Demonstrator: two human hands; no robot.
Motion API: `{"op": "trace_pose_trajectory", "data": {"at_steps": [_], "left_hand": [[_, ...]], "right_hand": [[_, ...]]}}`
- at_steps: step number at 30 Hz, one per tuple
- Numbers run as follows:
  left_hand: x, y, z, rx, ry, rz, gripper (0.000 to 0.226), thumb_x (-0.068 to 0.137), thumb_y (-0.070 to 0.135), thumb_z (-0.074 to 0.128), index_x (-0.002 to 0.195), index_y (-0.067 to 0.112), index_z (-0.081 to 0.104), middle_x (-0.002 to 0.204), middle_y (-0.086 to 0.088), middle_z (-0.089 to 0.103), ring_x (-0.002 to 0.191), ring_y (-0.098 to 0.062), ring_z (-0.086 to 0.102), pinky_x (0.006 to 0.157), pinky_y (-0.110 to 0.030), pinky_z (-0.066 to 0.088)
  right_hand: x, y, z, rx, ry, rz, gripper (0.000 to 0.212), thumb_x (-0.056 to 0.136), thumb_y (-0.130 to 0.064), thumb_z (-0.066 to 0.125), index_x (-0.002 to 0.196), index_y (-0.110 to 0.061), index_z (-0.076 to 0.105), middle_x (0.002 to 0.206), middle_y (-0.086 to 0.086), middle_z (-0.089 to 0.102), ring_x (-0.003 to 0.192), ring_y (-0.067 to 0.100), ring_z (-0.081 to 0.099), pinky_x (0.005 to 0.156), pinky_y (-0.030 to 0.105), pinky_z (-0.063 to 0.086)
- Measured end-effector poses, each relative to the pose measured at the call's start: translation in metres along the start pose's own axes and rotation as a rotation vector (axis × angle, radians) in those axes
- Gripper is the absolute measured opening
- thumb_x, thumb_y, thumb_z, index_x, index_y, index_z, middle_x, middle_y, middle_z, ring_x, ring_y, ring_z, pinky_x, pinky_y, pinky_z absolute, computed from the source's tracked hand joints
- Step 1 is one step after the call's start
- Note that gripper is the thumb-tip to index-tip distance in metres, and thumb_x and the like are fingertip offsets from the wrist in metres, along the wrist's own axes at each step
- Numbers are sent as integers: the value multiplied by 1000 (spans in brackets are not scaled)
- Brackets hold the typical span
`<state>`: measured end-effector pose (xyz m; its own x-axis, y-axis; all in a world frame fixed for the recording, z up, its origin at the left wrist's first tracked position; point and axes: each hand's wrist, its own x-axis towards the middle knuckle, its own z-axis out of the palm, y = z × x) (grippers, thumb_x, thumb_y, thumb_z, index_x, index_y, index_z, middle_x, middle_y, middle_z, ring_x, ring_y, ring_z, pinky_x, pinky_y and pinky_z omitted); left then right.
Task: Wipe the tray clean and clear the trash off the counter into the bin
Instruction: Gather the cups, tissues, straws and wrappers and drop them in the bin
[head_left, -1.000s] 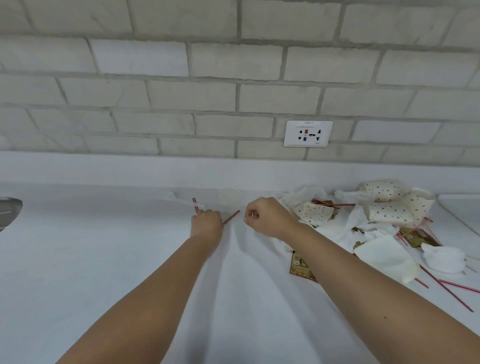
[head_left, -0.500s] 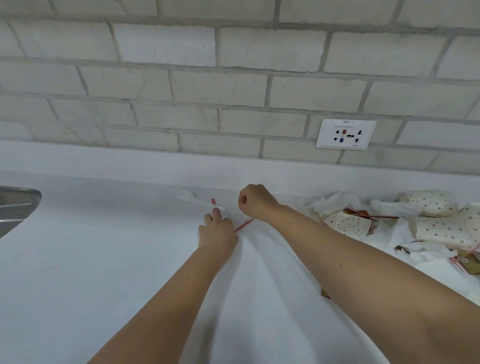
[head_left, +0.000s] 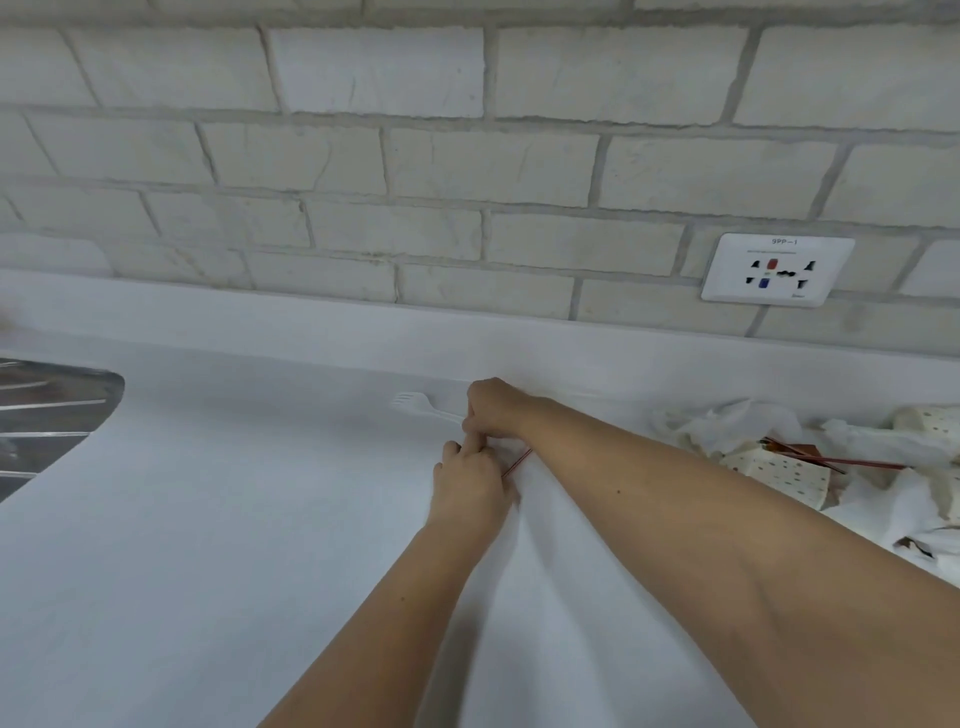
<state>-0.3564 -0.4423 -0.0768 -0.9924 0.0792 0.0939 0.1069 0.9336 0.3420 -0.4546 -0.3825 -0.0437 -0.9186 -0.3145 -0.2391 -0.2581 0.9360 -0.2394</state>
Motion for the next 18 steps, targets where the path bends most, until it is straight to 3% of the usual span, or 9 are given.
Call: {"op": "trace_pose_trajectory", "data": {"at_steps": [3,5,7,9,11,13,14,15,18], "left_hand": [[0,2,-3,-83,28,2,32,84,-1,39,109,4,59,107,-6,49,94,-22,38,75,-23,33],[0,4,-5,-117,32,-30,33,84,-5,38,109,2,58,88,-3,41,90,-20,38,72,-23,34],[2,8,-9,-120,28,-81,27,86,-5,39,108,-1,54,100,-10,48,95,-25,46,76,-27,38],[6,12,-12,-112,0,-131,24,90,-2,40,111,-1,50,115,-18,50,106,-30,50,84,-31,41],[11,13,-16,-72,-68,-187,20,90,-3,40,106,0,52,110,-17,53,107,-31,52,83,-31,43],[18,11,-18,-63,-107,-243,14,88,-4,41,80,4,49,85,-10,52,94,-31,56,67,-27,43],[21,11,-20,-69,-126,-255,18,88,-3,42,73,5,47,76,-7,48,88,-30,56,63,-26,41],[24,11,-22,-67,-144,-256,17,89,-1,43,74,4,49,74,-7,49,87,-30,56,64,-26,41],[32,13,-24,-20,-177,-214,21,89,2,44,102,-4,58,97,-15,62,103,-31,59,73,-29,44]], "right_hand": [[-9,10,-3,4,-74,19,36,89,-14,54,59,-13,35,60,2,37,51,16,34,47,25,25],[-14,18,-7,24,-82,-2,26,89,-11,53,66,-12,41,67,4,44,58,20,43,49,26,29],[-21,29,-16,126,-50,-24,8,90,-6,47,97,-3,53,93,12,55,74,25,54,56,28,38],[-29,43,-26,195,10,-8,26,91,1,42,115,1,50,110,18,54,87,29,61,61,28,42],[-34,60,-30,195,82,15,21,90,4,40,103,-4,55,112,17,48,101,32,56,64,26,38],[-36,77,-27,210,155,94,16,94,-2,38,91,-8,52,112,15,45,111,31,49,72,26,35],[-37,83,-24,235,180,144,15,97,-9,38,96,-5,53,115,15,46,116,32,47,79,27,35],[-37,88,-20,256,205,187,23,98,-18,40,108,-1,52,123,18,47,119,32,46,88,30,36],[-36,92,-7,243,180,298,81,85,-54,57,136,5,36,138,20,38,125,32,44,103,35,38]]}}
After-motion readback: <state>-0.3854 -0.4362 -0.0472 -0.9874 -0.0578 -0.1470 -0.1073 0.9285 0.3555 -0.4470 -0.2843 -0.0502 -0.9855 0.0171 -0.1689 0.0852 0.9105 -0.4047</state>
